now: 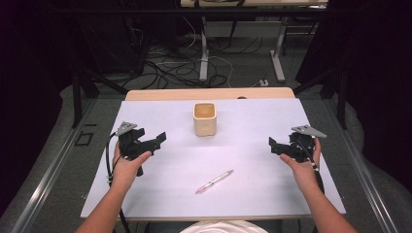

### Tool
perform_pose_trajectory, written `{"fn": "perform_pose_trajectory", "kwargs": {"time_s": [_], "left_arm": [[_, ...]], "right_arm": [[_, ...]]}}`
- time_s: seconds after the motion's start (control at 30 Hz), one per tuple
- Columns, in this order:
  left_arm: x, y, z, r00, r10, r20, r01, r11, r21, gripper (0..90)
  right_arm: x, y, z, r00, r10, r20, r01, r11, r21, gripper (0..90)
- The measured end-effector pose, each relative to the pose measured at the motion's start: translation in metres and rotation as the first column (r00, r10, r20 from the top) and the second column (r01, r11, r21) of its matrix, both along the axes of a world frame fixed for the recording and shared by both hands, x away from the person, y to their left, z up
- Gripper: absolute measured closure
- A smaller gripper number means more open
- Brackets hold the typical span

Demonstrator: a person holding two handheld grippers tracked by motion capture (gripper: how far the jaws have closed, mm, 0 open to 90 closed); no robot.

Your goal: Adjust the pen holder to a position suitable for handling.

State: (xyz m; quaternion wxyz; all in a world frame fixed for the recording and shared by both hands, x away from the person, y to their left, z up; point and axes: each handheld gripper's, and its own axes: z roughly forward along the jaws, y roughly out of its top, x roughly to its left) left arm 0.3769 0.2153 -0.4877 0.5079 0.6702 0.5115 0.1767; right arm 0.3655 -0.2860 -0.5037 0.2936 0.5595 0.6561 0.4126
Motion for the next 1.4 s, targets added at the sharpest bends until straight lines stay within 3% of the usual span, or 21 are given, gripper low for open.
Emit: {"fn": "perform_pose_trajectory", "kwargs": {"time_s": [0.37,0.4,0.43,0.9,1.0,1.13,1.17,1.2,1.4], "left_arm": [[0.012,-0.018,0.02,1.0,0.0,0.008,0.0,0.9999,0.014,12.4],[0.013,-0.019,0.021,0.9999,0.004,0.01,-0.004,0.9999,0.017,13.2],[0.014,-0.02,0.023,0.9999,0.004,0.012,-0.005,0.9998,0.021,14.3],[0.029,-0.039,0.041,0.9995,-0.007,0.029,0.006,0.9994,0.034,20.2],[0.032,-0.04,0.043,0.9997,-0.005,0.024,0.005,0.9995,0.031,21.6],[0.038,-0.043,0.049,1.0,-0.002,0.002,0.002,0.999,0.044,31.3],[0.04,-0.044,0.05,1.0,-0.002,-0.001,0.002,0.9988,0.048,31.8],[0.043,-0.046,0.052,1.0,0.0,-0.001,0.0,0.9985,0.055,32.1],[0.051,-0.053,0.055,0.9999,-0.012,0.005,0.011,0.9984,0.055,32.9]], "right_arm": [[0.0,-0.002,0.002,0.9993,-0.032,0.02,0.032,0.999,-0.03,0.0],[-0.001,-0.004,0.003,0.9997,-0.024,0.004,0.024,0.9989,-0.039,0.0],[0.0,-0.004,0.003,0.9994,-0.03,0.02,0.031,0.9987,-0.041,0.0],[0.002,-0.002,-0.001,0.9997,-0.023,0.008,0.023,0.9992,-0.034,0.0],[0.002,-0.002,-0.002,0.9995,-0.027,0.014,0.027,0.9991,-0.032,0.0],[0.002,-0.002,-0.001,0.9997,-0.022,0.008,0.022,0.9993,-0.03,0.1],[0.001,-0.003,0.0,0.9998,-0.017,-0.01,0.017,0.9992,-0.037,0.2],[0.003,-0.003,-0.002,0.9998,-0.018,0.011,0.018,0.9994,-0.029,0.3],[0.003,-0.002,-0.003,0.9999,-0.014,0.007,0.014,0.9995,-0.027,0.6]]}}
